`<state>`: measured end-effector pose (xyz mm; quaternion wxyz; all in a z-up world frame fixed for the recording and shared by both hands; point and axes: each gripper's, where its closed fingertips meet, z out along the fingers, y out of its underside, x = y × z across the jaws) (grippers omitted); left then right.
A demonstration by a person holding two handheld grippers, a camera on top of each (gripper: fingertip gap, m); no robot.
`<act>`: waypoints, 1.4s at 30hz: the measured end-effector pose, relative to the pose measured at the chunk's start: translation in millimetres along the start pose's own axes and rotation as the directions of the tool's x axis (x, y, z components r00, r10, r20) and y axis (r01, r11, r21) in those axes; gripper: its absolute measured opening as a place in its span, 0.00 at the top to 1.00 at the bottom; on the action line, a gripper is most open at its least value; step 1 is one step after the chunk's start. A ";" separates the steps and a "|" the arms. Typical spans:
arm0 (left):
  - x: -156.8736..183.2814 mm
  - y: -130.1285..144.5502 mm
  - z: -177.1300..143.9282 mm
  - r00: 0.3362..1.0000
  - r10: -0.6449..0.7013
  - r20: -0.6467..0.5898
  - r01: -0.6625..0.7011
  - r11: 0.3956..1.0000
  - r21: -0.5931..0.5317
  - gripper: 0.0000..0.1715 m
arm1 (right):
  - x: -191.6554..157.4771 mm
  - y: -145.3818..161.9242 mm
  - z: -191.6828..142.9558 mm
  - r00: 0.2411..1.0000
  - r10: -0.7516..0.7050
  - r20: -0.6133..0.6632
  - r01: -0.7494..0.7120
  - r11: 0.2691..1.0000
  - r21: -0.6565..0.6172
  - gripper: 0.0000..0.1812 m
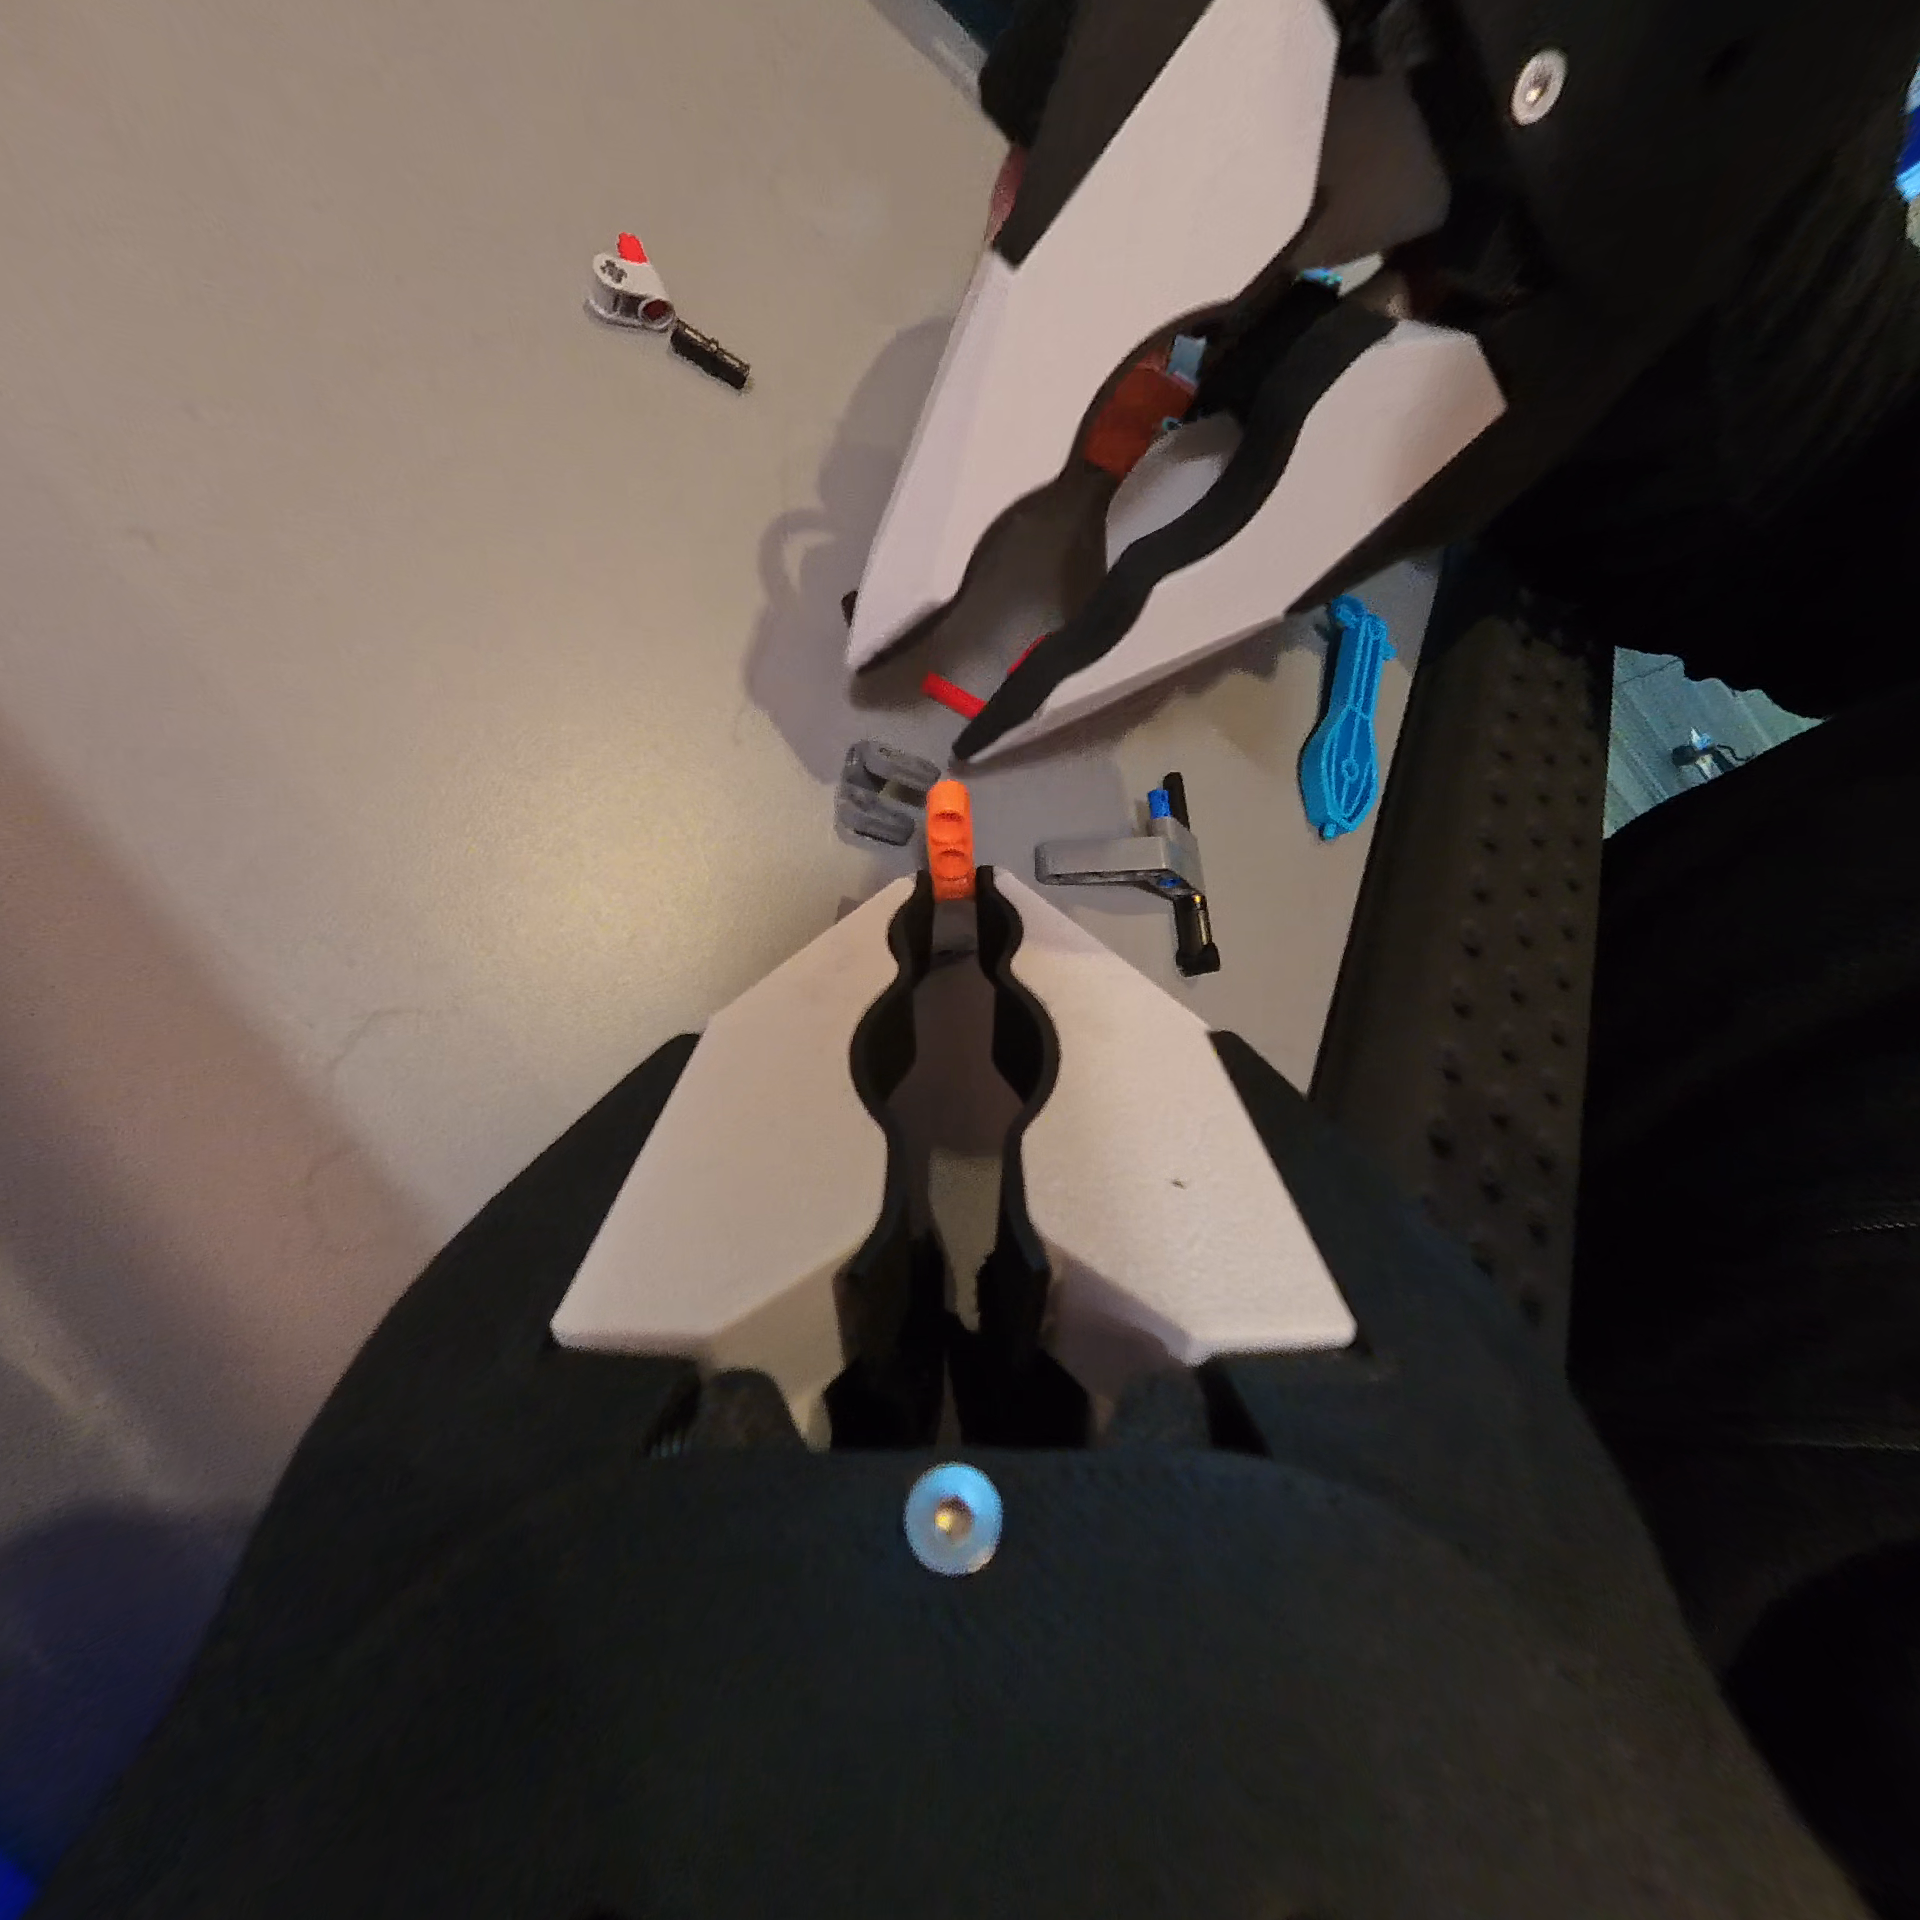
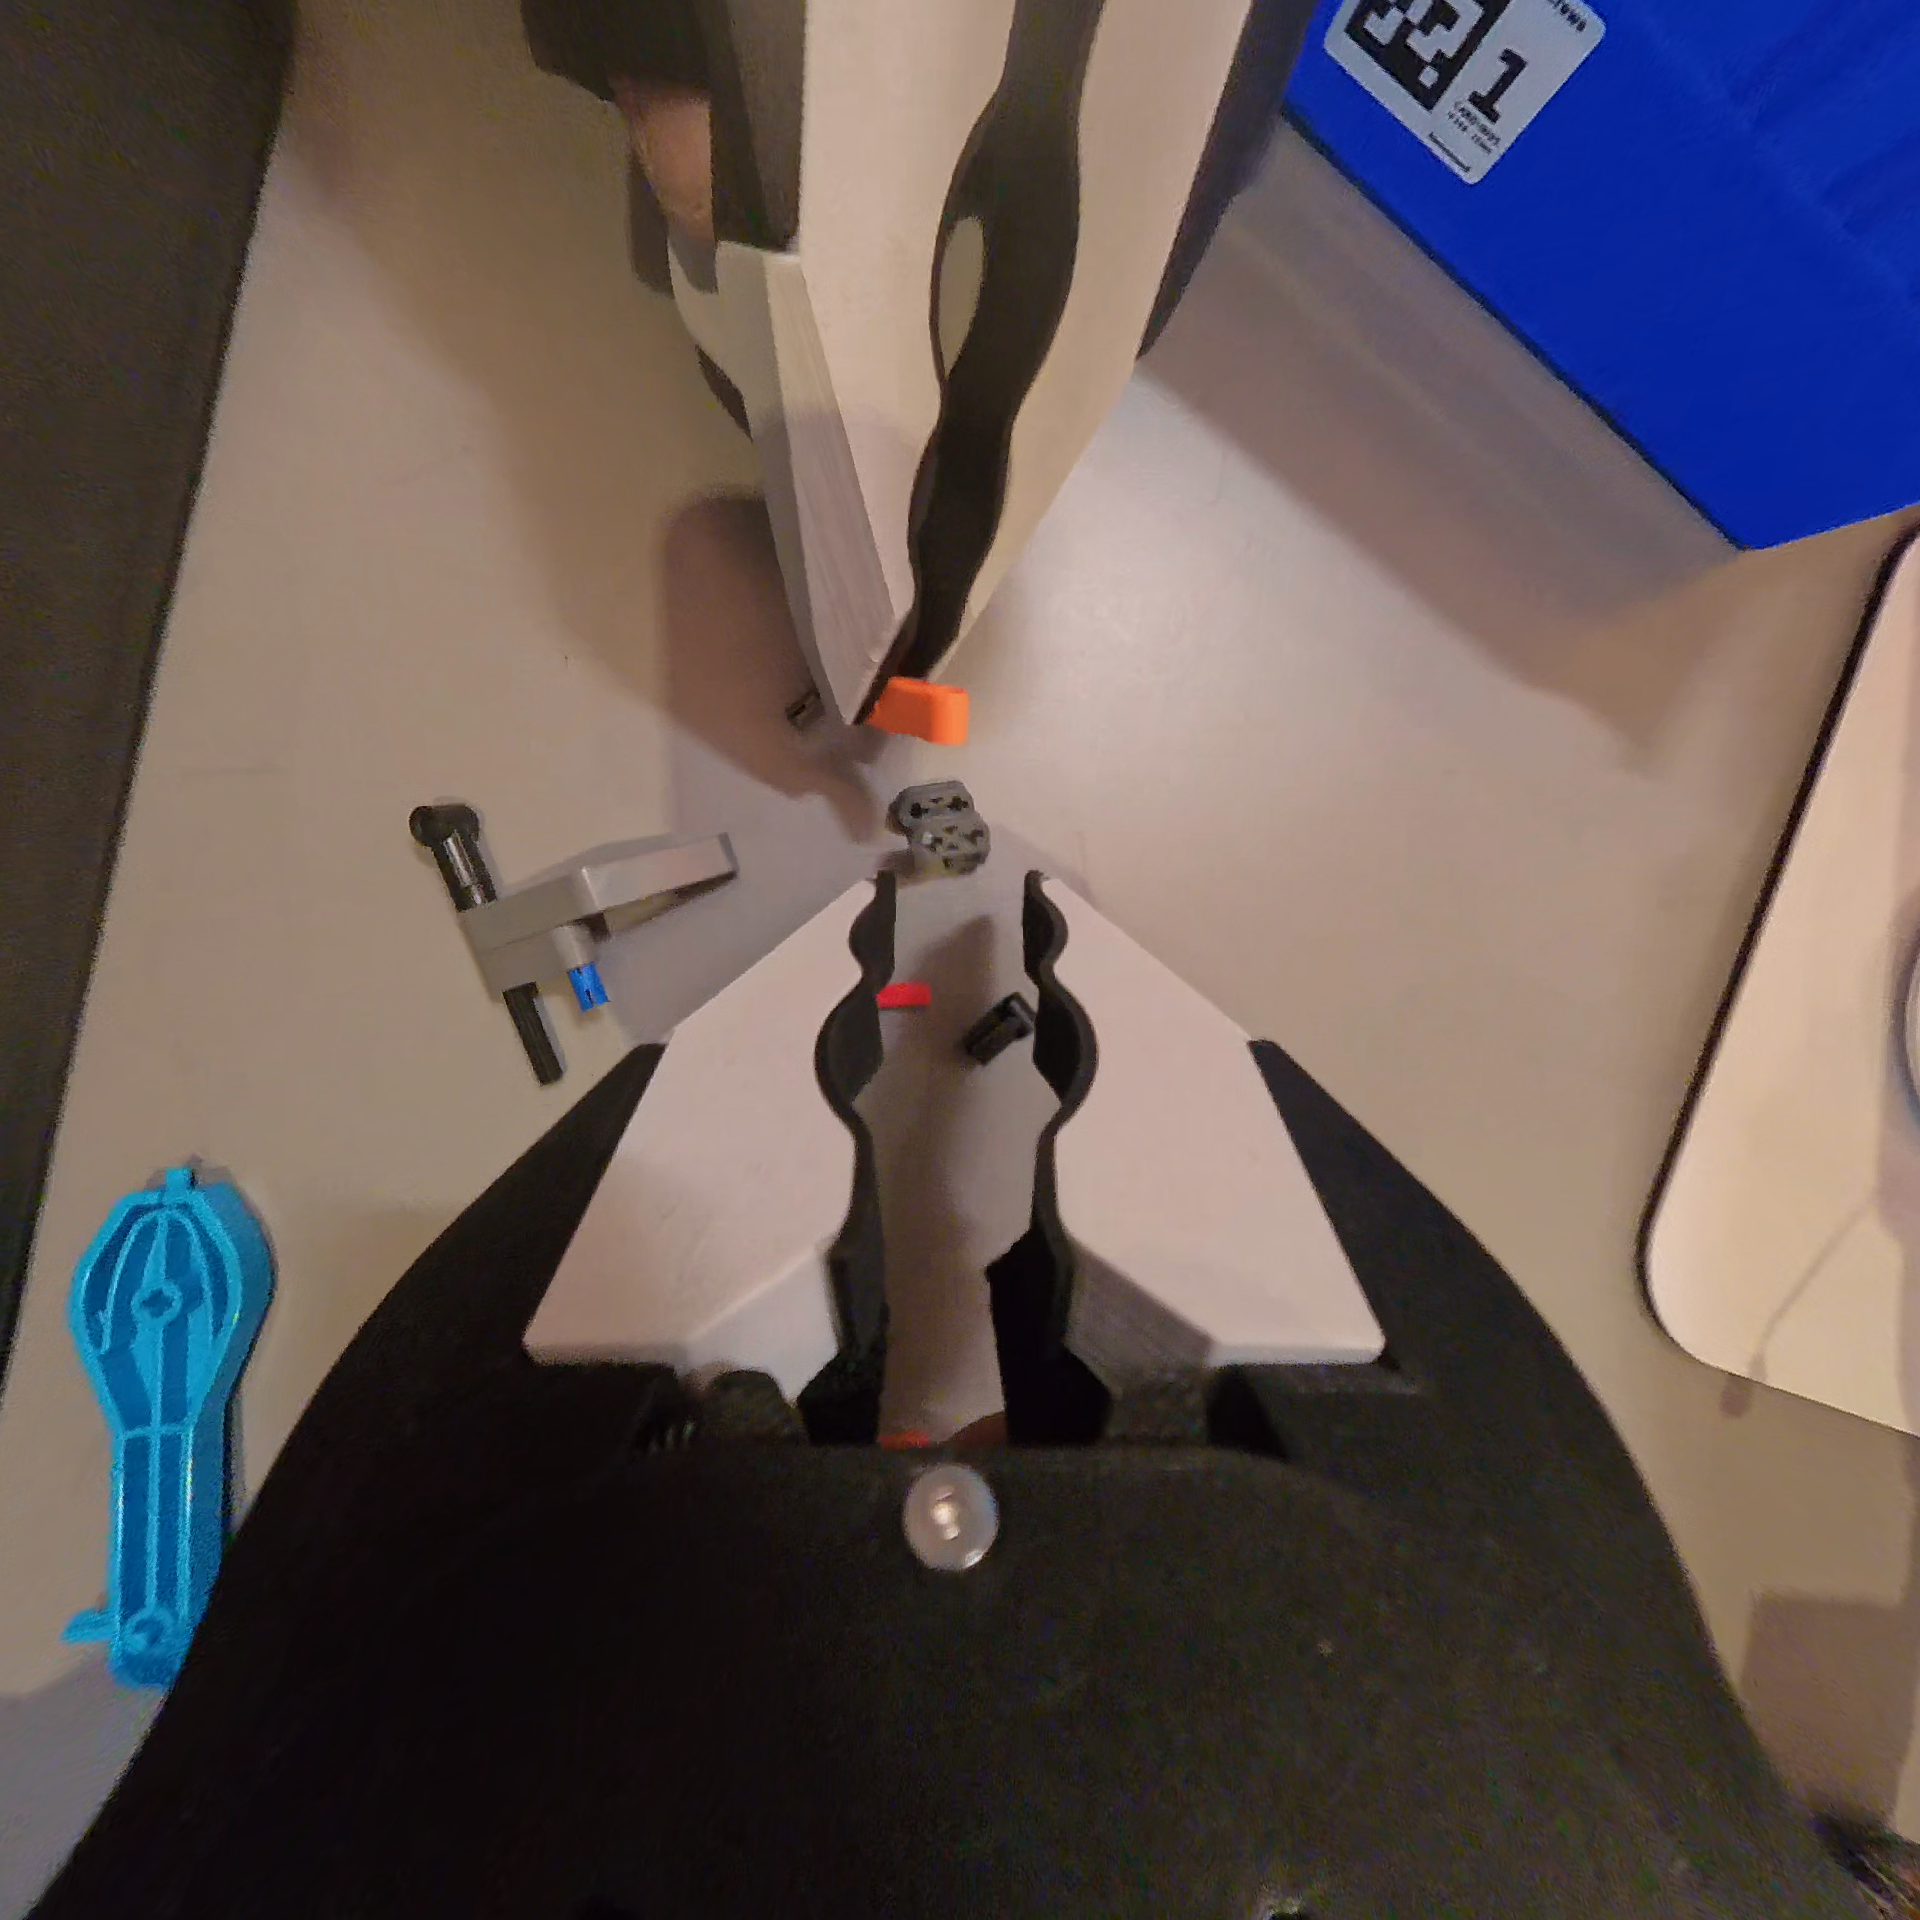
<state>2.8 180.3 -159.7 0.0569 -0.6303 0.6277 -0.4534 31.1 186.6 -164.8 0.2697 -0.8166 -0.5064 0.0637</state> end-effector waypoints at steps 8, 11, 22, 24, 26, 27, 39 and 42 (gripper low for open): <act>3.0 13.8 -2.5 1.000 -0.012 0.009 0.013 0.999 -0.042 0.97 | -9.4 16.0 -29.4 0.997 -0.004 0.077 0.007 0.999 -0.038 0.89; 4.6 16.7 -2.3 1.000 -0.015 0.008 0.015 0.999 -0.050 0.96 | -22.2 25.8 -29.8 0.991 -0.006 0.133 0.019 0.995 -0.099 0.90; 4.5 22.6 -2.7 0.999 0.010 0.044 -0.008 0.999 -0.044 0.92 | -33.3 44.6 -14.5 0.985 0.018 0.171 0.023 0.972 -0.235 1.00; 3.6 20.1 -4.8 0.997 0.040 0.068 -0.038 0.999 -0.026 0.90 | -31.2 44.1 -14.7 0.987 0.014 0.163 0.024 0.973 -0.228 1.00; 7.4 12.3 -7.2 0.988 0.121 0.094 -0.122 0.993 0.004 0.89 | -28.6 40.2 -16.4 0.988 0.017 0.155 0.014 0.979 -0.202 1.00; 11.0 7.3 -7.9 0.979 0.173 0.111 -0.176 0.984 0.017 0.89 | -27.9 36.4 -18.4 0.988 0.019 0.155 0.010 0.984 -0.179 1.00; 33.7 -33.0 5.7 0.590 0.696 0.410 -0.725 0.680 -0.109 0.90 | -31.5 -14.3 -47.8 0.953 0.106 0.283 -0.148 0.980 0.134 1.00; 33.8 -33.3 8.4 0.494 0.745 0.448 -0.774 0.611 -0.164 0.93 | -33.3 -16.4 -50.2 0.940 0.122 0.319 -0.178 0.972 0.155 1.00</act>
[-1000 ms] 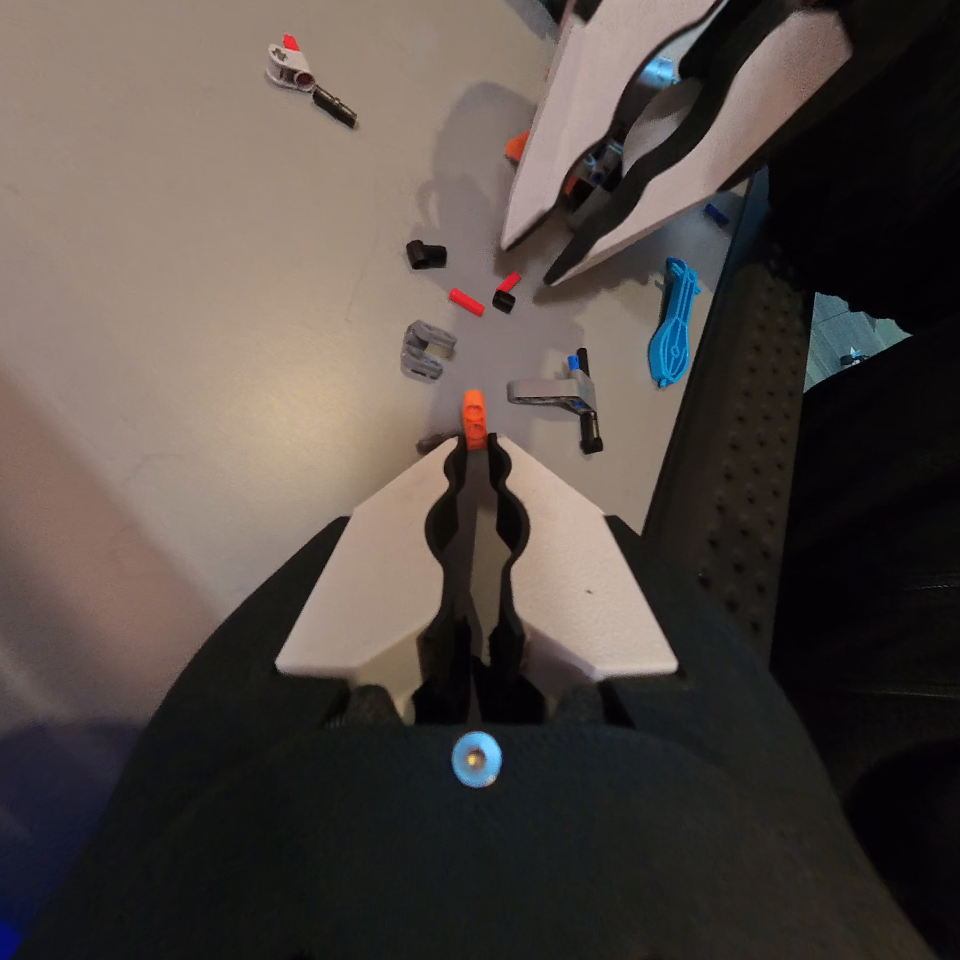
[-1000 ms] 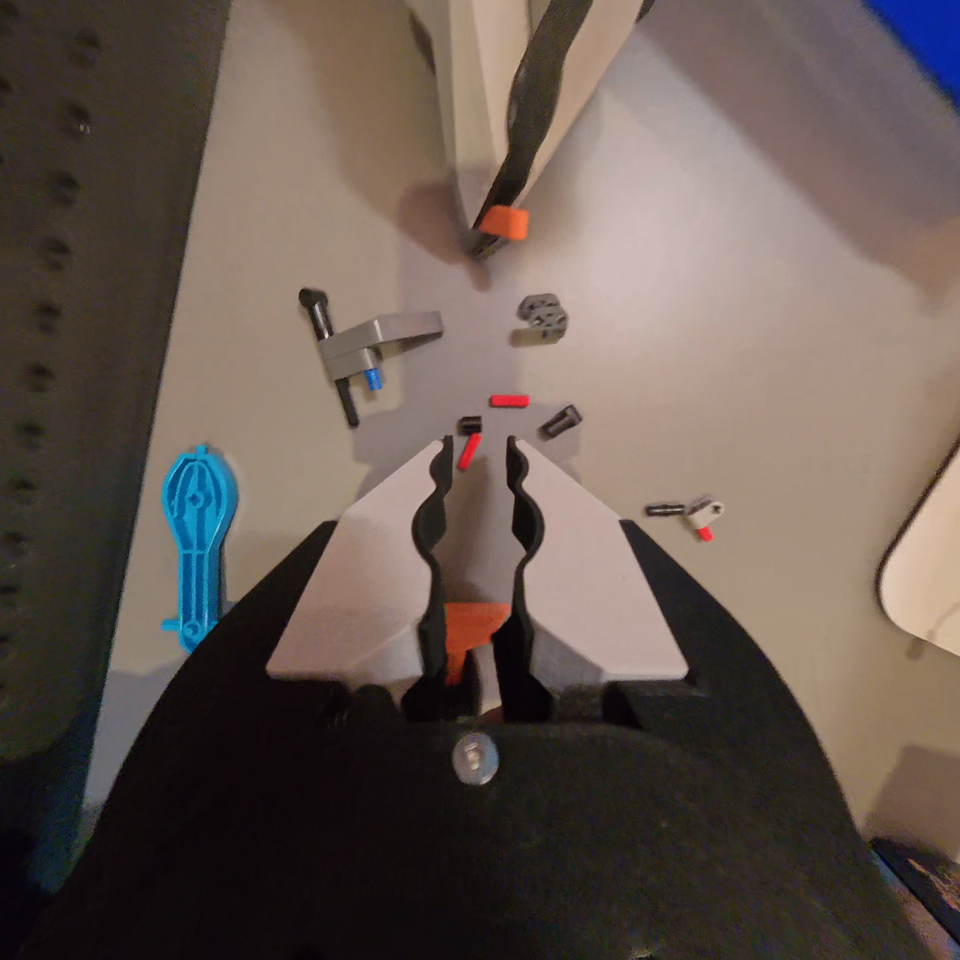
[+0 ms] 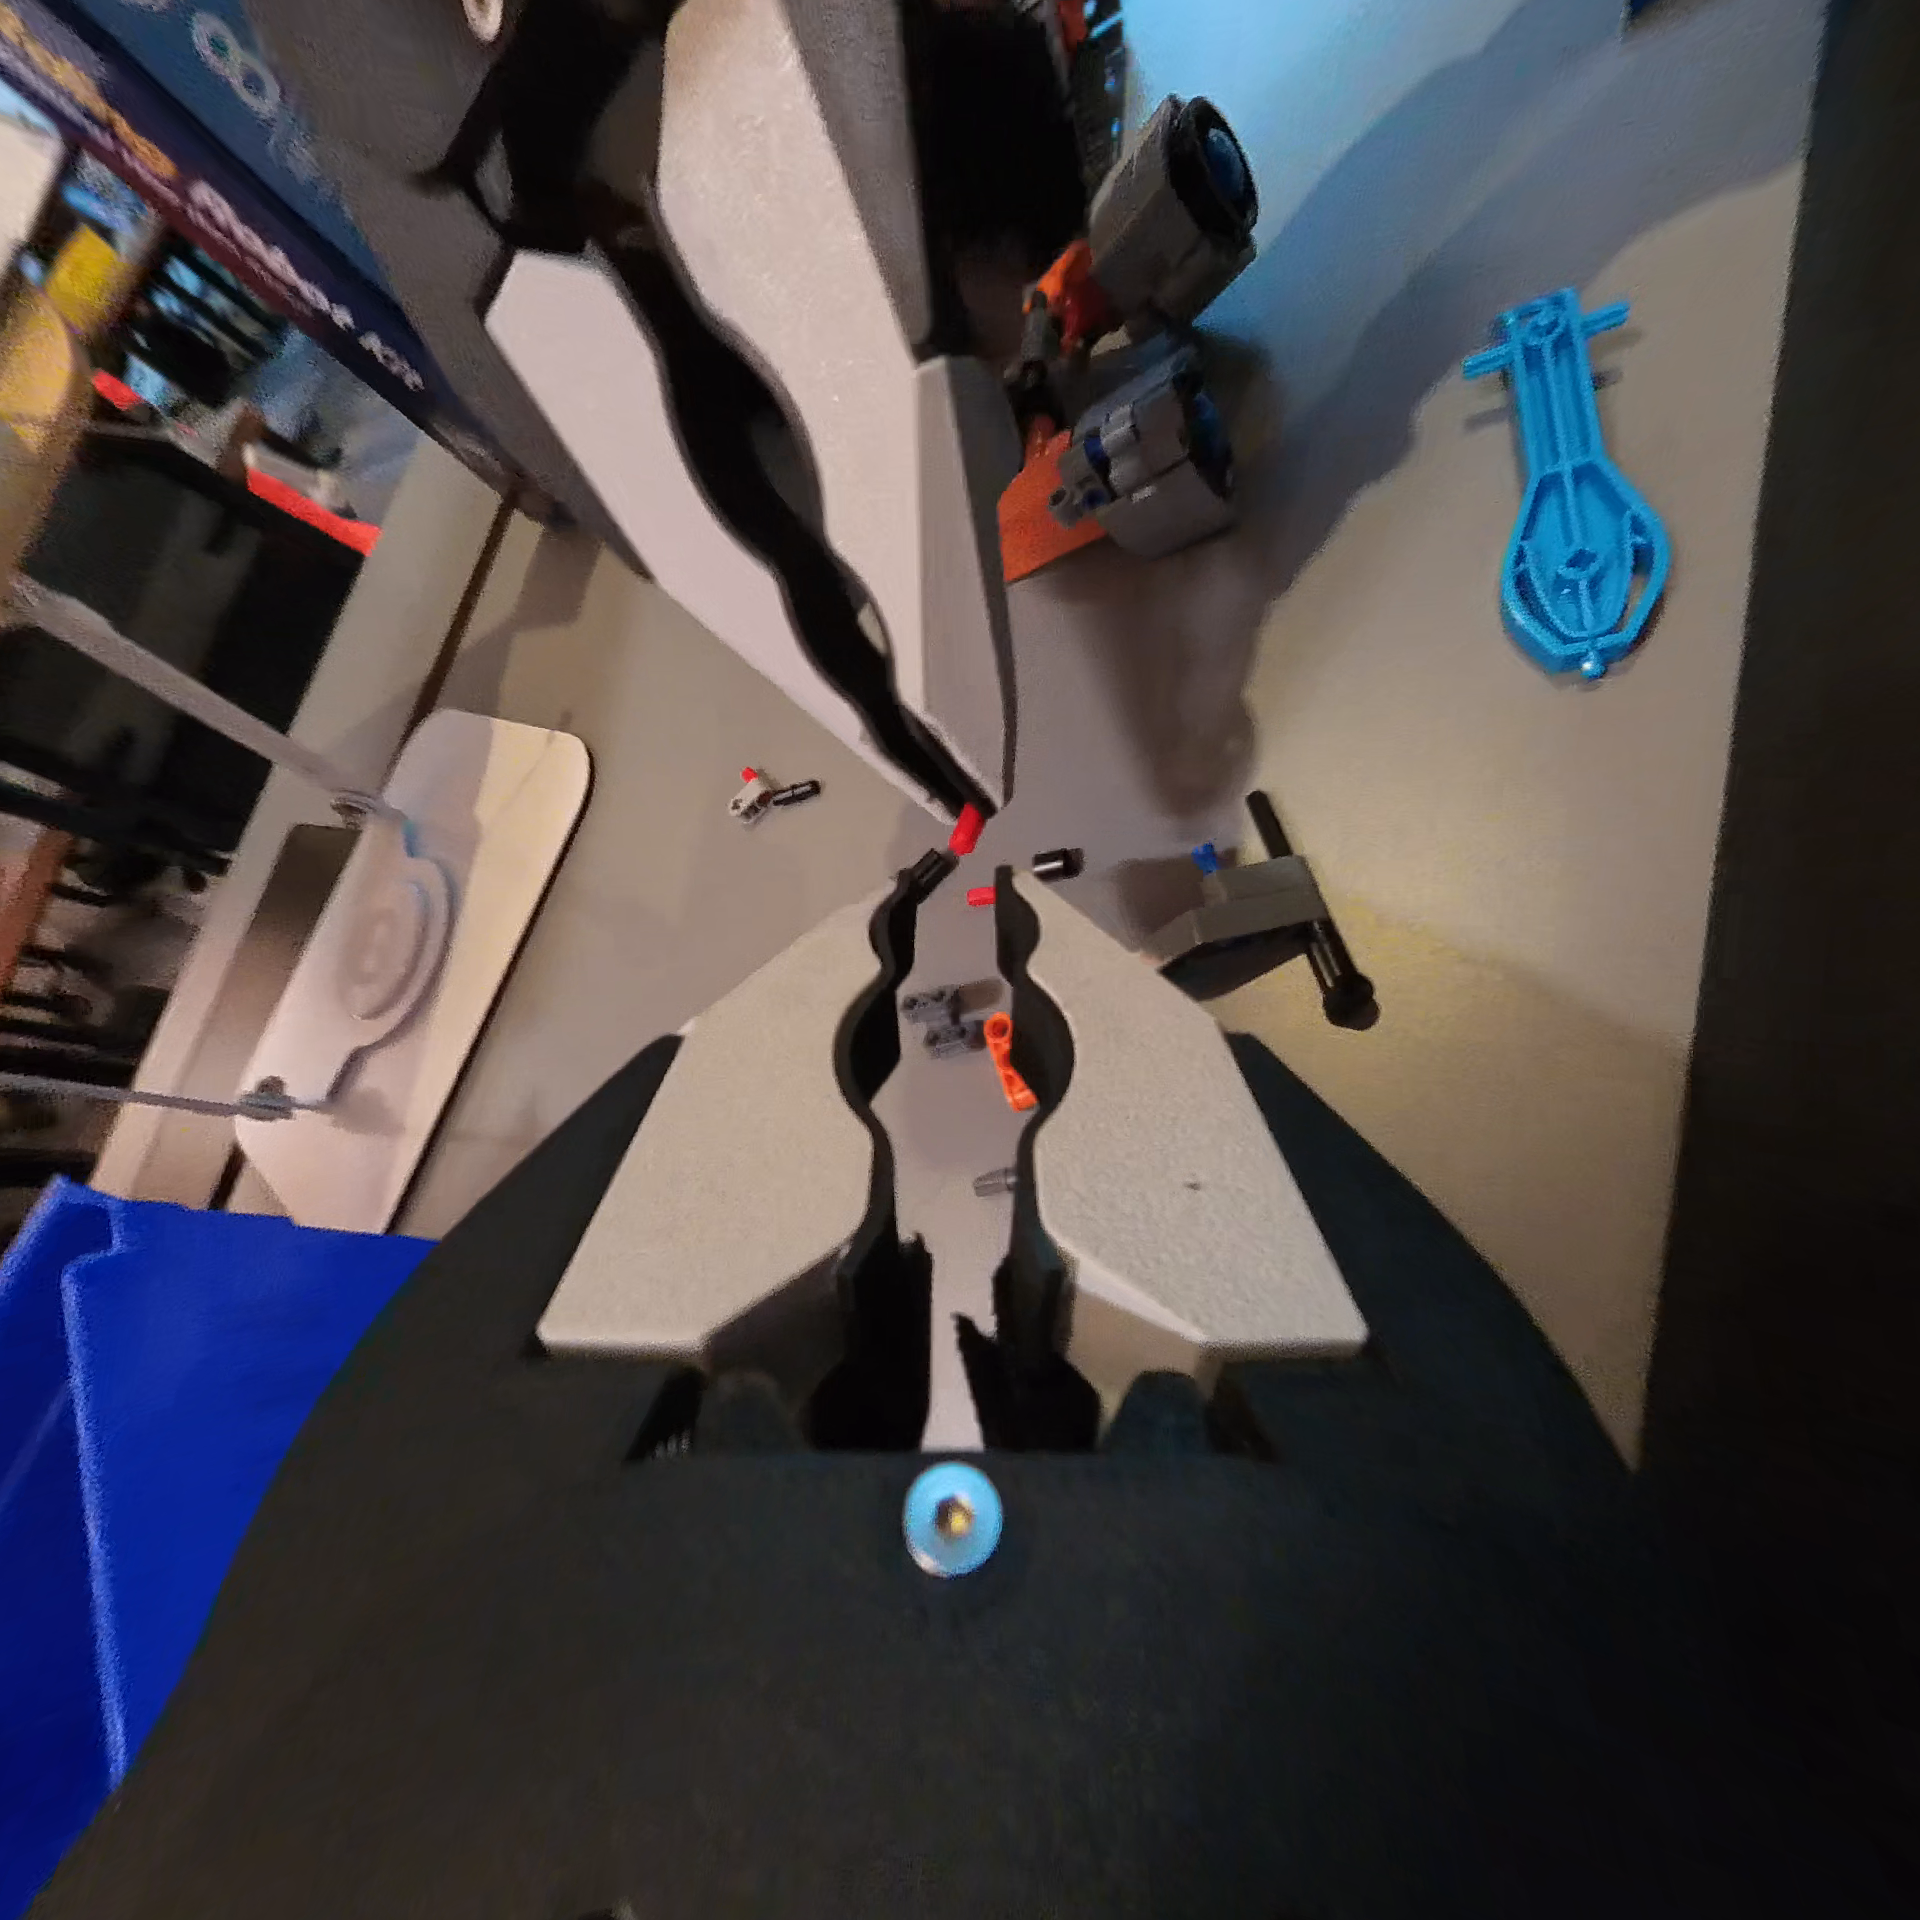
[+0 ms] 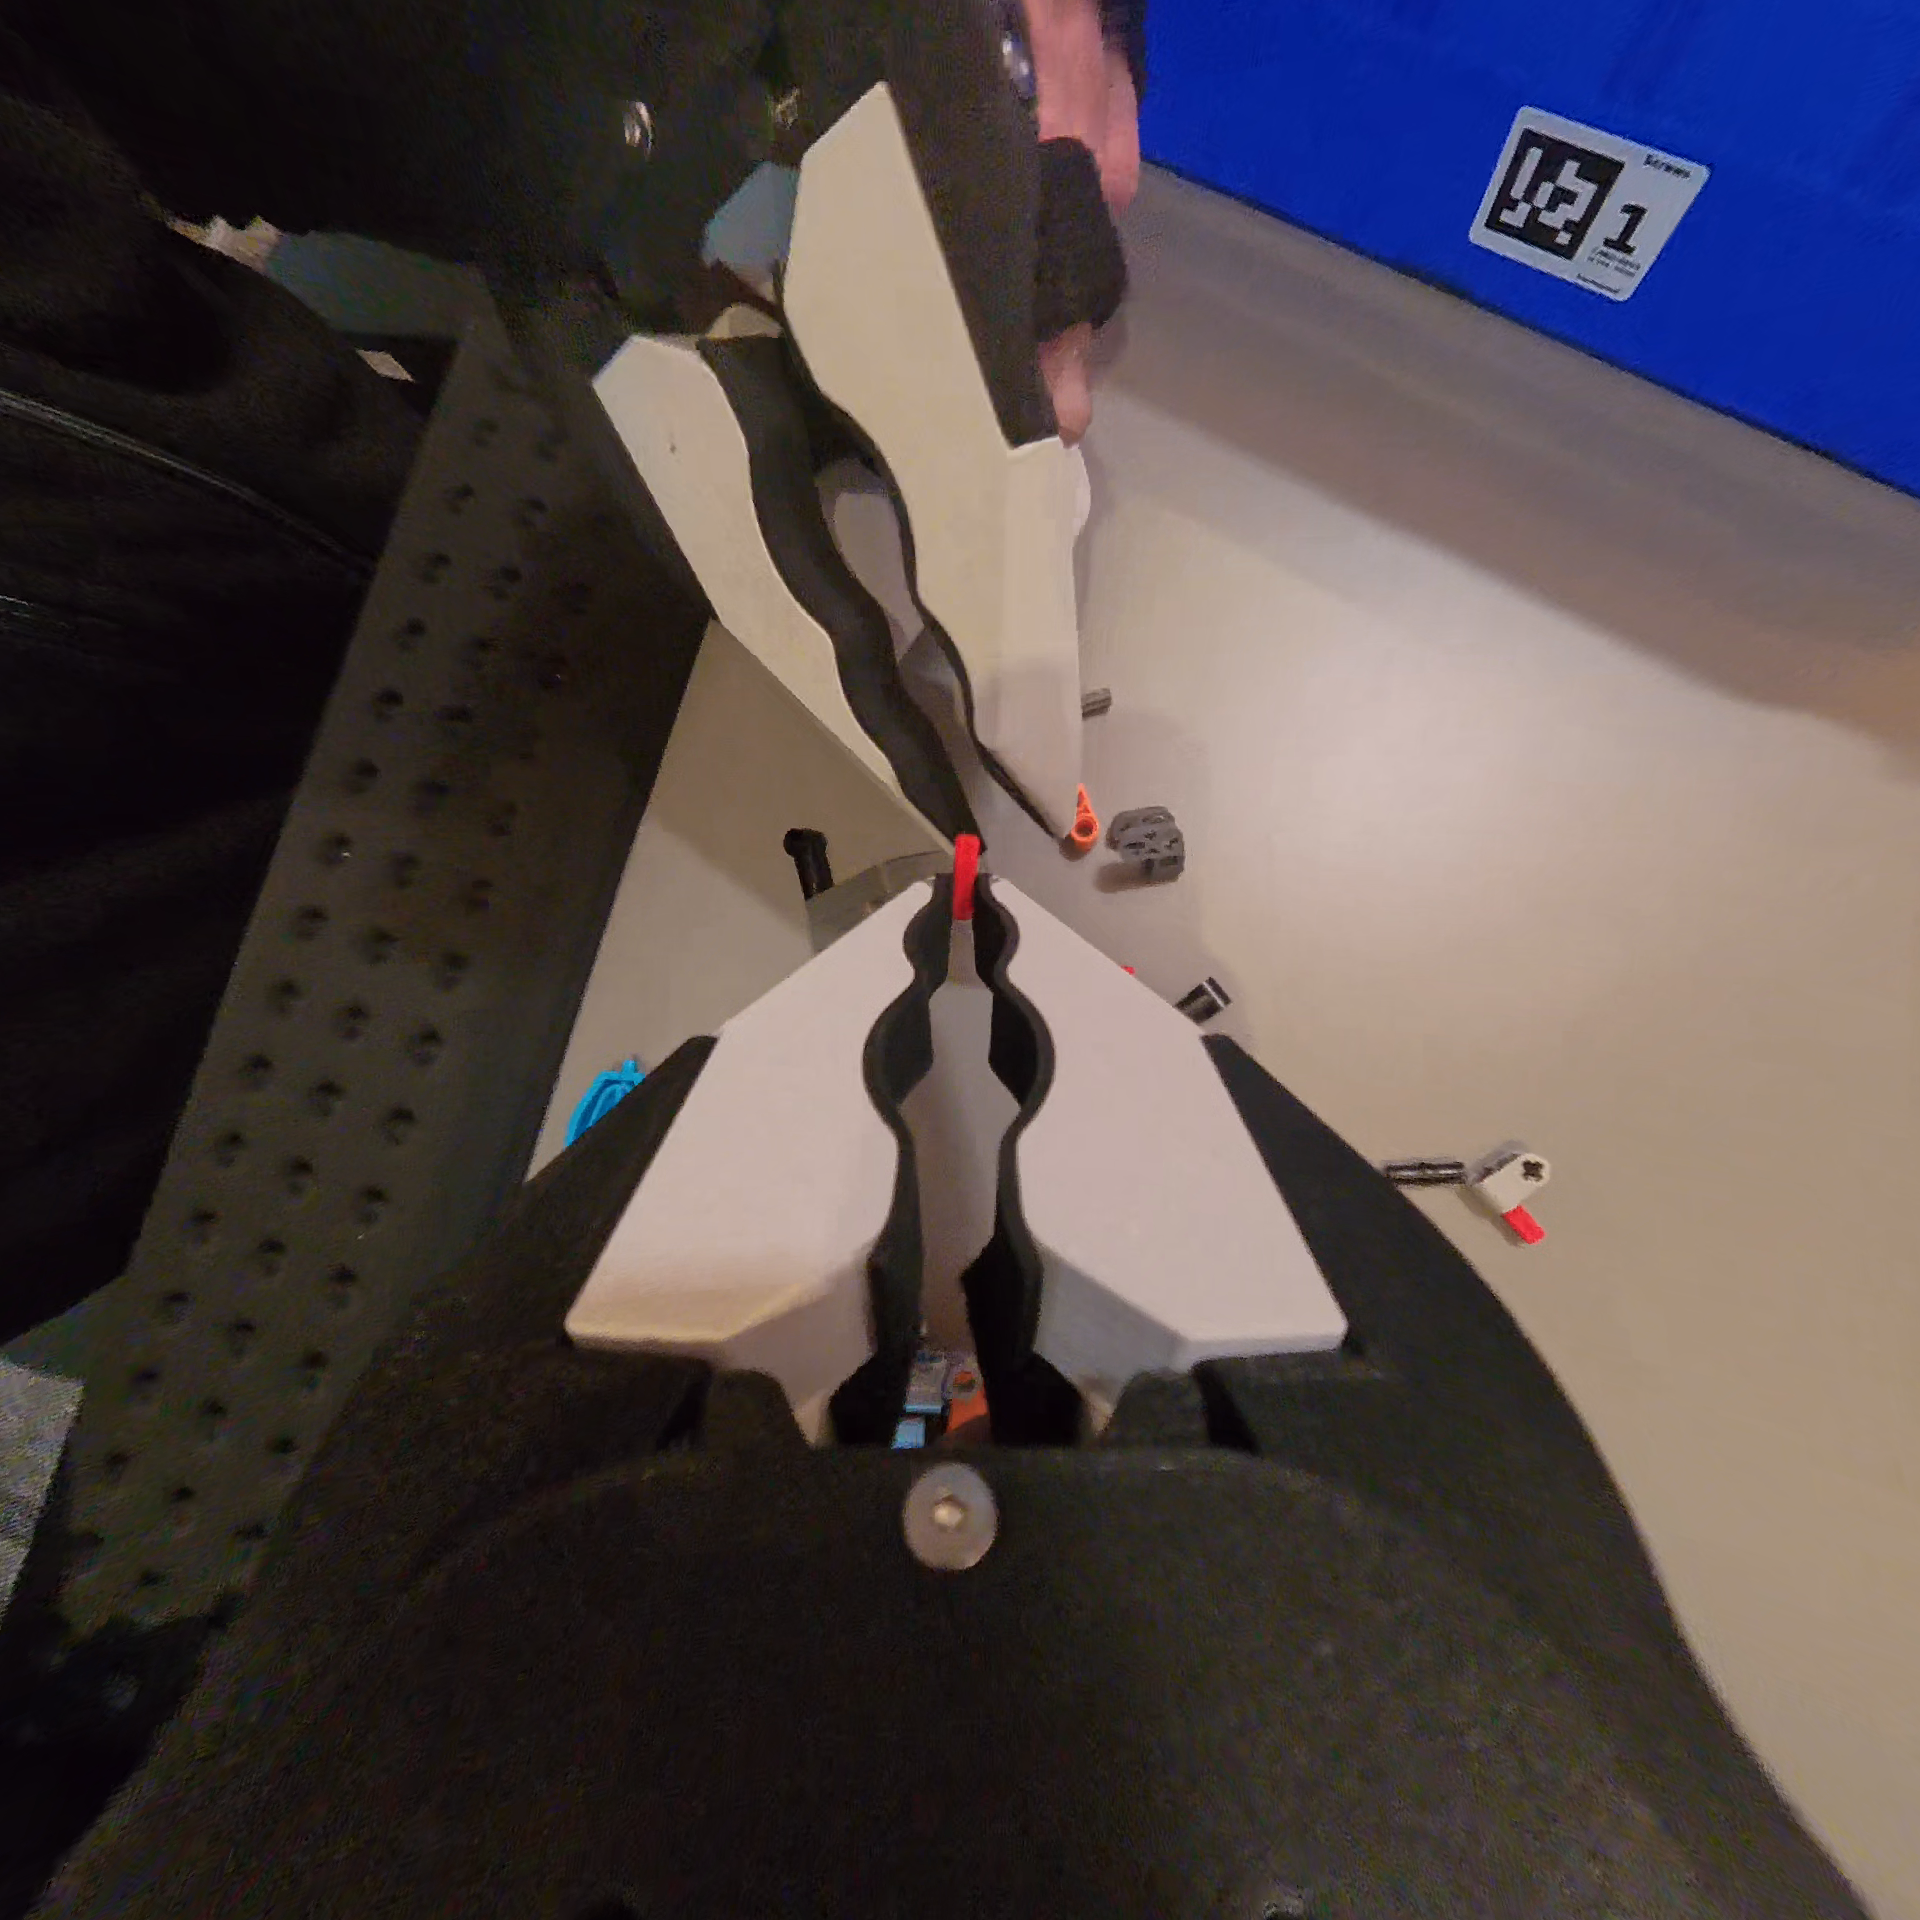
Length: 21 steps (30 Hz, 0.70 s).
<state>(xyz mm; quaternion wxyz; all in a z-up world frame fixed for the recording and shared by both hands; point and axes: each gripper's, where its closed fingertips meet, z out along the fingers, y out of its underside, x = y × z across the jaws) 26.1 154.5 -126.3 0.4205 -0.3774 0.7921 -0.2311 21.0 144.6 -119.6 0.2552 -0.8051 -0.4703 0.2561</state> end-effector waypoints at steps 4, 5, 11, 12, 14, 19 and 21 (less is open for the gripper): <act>0.4 -6.3 -1.6 0.996 0.081 0.043 -0.081 0.997 0.013 0.96 | -3.0 -0.9 0.7 0.999 0.028 0.035 -0.028 0.999 0.014 1.00; 1.6 -7.7 -1.9 0.994 0.102 0.050 -0.103 0.995 0.017 0.97 | -3.3 -1.3 0.8 0.999 0.035 0.039 -0.035 0.999 0.016 1.00; -2.6 -9.8 -4.8 0.970 0.195 0.145 -0.196 0.981 -0.010 0.99 | -2.8 -5.8 -2.9 0.996 0.072 0.057 -0.075 0.996 0.052 1.00; -5.1 -10.7 -6.3 0.967 0.195 0.167 -0.196 0.981 -0.009 0.99 | -2.1 -8.1 -4.6 0.995 0.081 0.059 -0.085 0.994 0.069 0.99; -12.3 -13.0 -10.2 0.966 0.149 0.209 -0.155 0.988 0.011 0.99 | 0.7 -15.2 -9.5 0.993 0.101 0.060 -0.108 0.987 0.119 1.00; -23.8 -18.9 -18.5 0.954 0.119 0.275 -0.140 0.988 0.059 0.98 | 3.3 -27.2 -17.6 0.989 0.127 0.073 -0.139 0.970 0.197 1.00; -22.3 -19.1 -18.1 0.940 0.173 0.295 -0.190 0.981 0.031 0.98 | 2.5 -26.5 -17.8 0.988 0.133 0.078 -0.146 0.971 0.191 1.00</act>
